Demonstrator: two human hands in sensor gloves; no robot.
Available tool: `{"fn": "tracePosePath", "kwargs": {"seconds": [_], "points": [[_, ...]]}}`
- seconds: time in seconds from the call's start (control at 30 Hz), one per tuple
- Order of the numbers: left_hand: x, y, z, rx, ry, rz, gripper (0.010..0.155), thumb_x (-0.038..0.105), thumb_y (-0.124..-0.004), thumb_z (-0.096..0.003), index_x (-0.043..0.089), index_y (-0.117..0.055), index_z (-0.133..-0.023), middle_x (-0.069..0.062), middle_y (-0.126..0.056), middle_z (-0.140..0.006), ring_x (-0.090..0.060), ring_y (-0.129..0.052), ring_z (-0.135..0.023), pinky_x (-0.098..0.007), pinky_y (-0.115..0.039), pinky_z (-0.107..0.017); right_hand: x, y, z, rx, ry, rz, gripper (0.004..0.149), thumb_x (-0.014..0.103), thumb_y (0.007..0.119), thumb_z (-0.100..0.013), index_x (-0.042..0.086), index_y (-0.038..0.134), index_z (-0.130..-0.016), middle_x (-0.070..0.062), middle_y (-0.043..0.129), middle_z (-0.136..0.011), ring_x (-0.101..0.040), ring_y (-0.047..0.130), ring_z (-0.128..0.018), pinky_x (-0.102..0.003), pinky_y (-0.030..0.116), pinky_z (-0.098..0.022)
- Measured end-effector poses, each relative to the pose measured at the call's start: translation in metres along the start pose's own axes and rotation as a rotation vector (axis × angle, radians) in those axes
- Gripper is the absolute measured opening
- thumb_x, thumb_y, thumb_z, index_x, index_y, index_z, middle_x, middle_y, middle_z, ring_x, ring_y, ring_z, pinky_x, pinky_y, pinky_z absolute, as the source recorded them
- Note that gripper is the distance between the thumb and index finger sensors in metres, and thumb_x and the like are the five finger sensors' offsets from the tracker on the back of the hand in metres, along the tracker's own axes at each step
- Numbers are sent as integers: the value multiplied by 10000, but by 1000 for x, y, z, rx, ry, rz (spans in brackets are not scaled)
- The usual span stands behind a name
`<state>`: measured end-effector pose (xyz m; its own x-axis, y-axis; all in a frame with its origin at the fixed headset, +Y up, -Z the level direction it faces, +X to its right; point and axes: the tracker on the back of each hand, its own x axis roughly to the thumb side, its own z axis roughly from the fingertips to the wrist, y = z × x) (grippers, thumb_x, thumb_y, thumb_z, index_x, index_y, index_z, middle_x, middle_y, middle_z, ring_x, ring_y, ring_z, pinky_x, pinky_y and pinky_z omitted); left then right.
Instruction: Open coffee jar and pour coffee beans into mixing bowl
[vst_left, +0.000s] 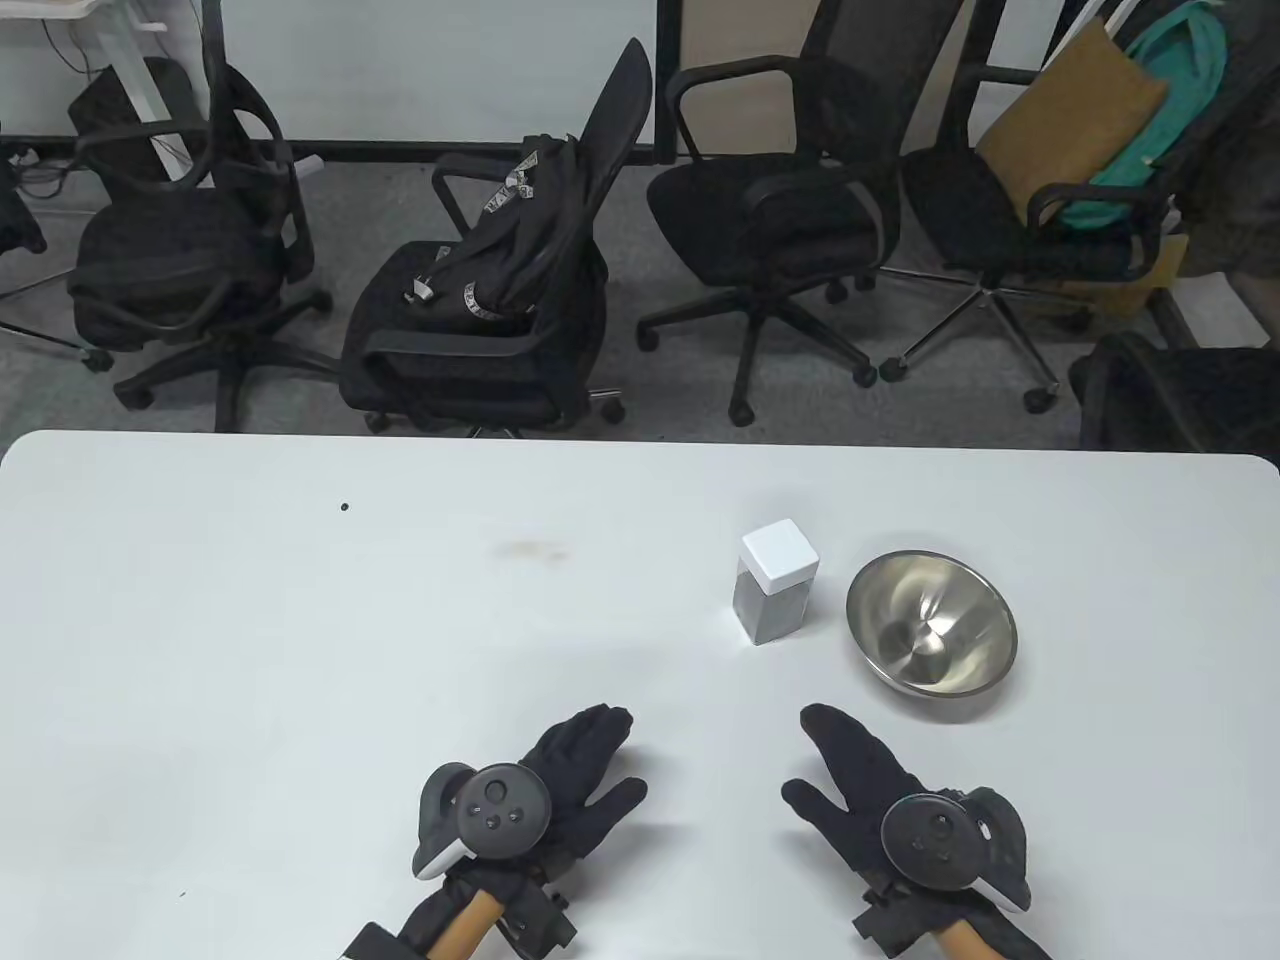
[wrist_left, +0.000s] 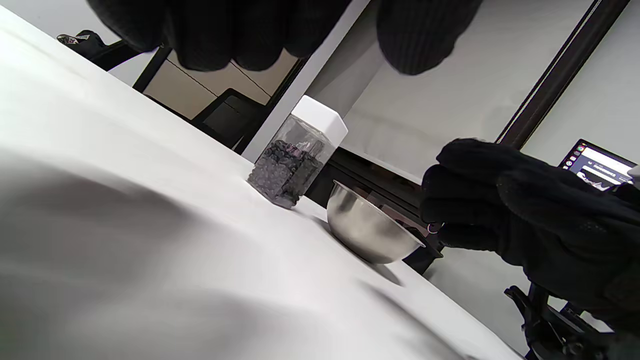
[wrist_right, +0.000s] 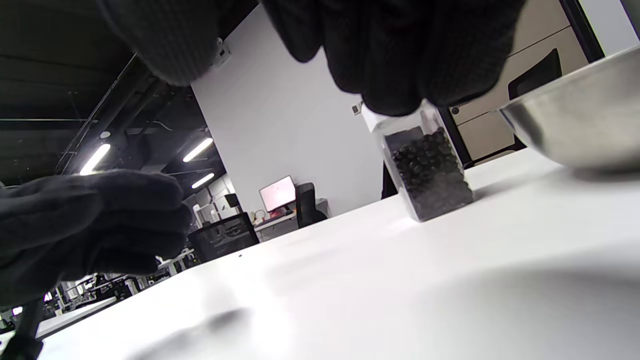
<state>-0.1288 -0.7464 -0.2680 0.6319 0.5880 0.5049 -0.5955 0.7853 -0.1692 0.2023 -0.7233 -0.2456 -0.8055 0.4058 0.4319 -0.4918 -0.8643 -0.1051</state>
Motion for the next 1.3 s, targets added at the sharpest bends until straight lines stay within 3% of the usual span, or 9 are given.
{"fn": "tracePosePath", "kwargs": {"seconds": [0.57,0.73,0.97,1.3], "points": [[1,-3,-1,-26,16,-29,801,507,-763,-587,40,-523,-1191,-263,-623,-1159,-509,-710,-1012,-648,-645,-714,1,2,0,25,-1,25,705,462,699,-593,55,478,-1125,-273,625,-1068,-453,757,-890,-586,711,-648],[3,-4,-1,-26,15,-35,804,510,-762,-587,39,-517,-1191,-262,-623,-1158,-508,-713,-1010,-644,-649,-714,1,-7,-6,-8,49,27,716,471,700,-595,53,473,-1131,-280,617,-1073,-460,751,-894,-588,709,-650],[3,-3,-1,-29,10,-18,806,510,-763,-587,38,-517,-1192,-263,-620,-1160,-509,-711,-1011,-645,-648,-713,1,-27,-42,-25,176,91,773,494,702,-599,27,425,-1149,-319,569,-1090,-500,710,-911,-607,683,-661],[2,7,-1,8,7,24,806,507,-765,-587,38,-515,-1193,-262,-617,-1162,-511,-707,-1013,-646,-648,-715,-4,-34,-125,35,355,178,821,507,705,-600,4,376,-1159,-351,525,-1102,-530,673,-927,-624,662,-670]]}}
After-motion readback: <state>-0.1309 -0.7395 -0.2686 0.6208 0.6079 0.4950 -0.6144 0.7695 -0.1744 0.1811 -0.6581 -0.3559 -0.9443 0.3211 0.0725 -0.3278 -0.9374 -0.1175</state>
